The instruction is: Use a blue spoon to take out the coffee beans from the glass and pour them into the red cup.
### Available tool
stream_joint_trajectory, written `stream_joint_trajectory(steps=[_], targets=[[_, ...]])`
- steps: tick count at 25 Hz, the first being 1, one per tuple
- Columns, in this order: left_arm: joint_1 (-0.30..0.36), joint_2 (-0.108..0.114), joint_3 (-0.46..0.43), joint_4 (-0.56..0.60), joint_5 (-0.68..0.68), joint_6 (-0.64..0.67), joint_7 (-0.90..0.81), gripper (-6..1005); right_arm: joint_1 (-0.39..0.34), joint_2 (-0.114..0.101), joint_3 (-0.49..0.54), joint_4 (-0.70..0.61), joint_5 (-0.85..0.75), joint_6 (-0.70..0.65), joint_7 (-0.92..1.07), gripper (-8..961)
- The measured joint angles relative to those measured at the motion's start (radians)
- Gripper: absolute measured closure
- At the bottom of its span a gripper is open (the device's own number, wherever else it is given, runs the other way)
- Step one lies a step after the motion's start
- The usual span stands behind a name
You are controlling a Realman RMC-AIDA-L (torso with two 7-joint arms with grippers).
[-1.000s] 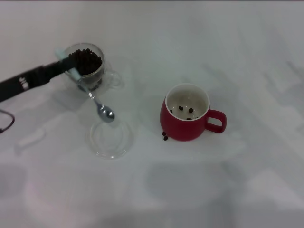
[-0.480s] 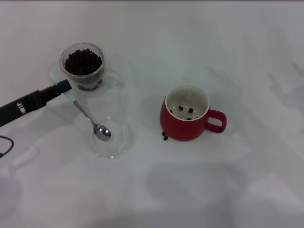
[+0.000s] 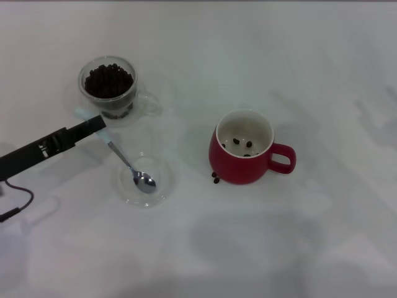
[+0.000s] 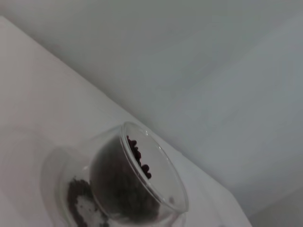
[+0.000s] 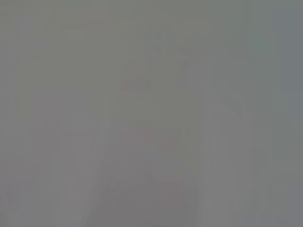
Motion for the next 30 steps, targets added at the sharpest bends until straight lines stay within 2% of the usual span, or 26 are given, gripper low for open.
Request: stream_joint_trajectory(steps=[6,12,15,20,24,26,30], targets=[[-0.007,0.000,0.000,0.054,0.032,-0.070,0.015,875,0.000,0.000,0.000,0.000,0.001,0.000,0.000,196],[-0.006,0.000,0.000,0.065,0.035,-0.076,0.017,875,0.000,0.000,0.000,0.001,-0.001,0.000,-0.006,195],[0.000,0.000,0.000,0.064,0.034,-0.076,0.017,835,0.000,0.000,0.000,0.001,-0.004,0.000,-0.007,195],[0.018,0.002,-0.005,0.052,0.014,-0.077,0.021,691,0.001,0.000,0.000,0.000,-0.005,0.000,-0.007,195],[0.030,0.006,-0.003,0.022,-0.021,-0.074,0.040,653,0.002,0.000,0.000,0.000,-0.006,0.000,-0.008,195],[0.038,0.013,-0.002,0.009,-0.041,-0.063,0.051,634,0.001,0.000,-0.001,0.000,-0.006,0.000,-0.008,195],[0.052,0.041,-0.003,0.003,-0.076,-0.022,0.101,596,0.000,0.000,-0.005,0.000,-0.006,-0.006,-0.008,195]])
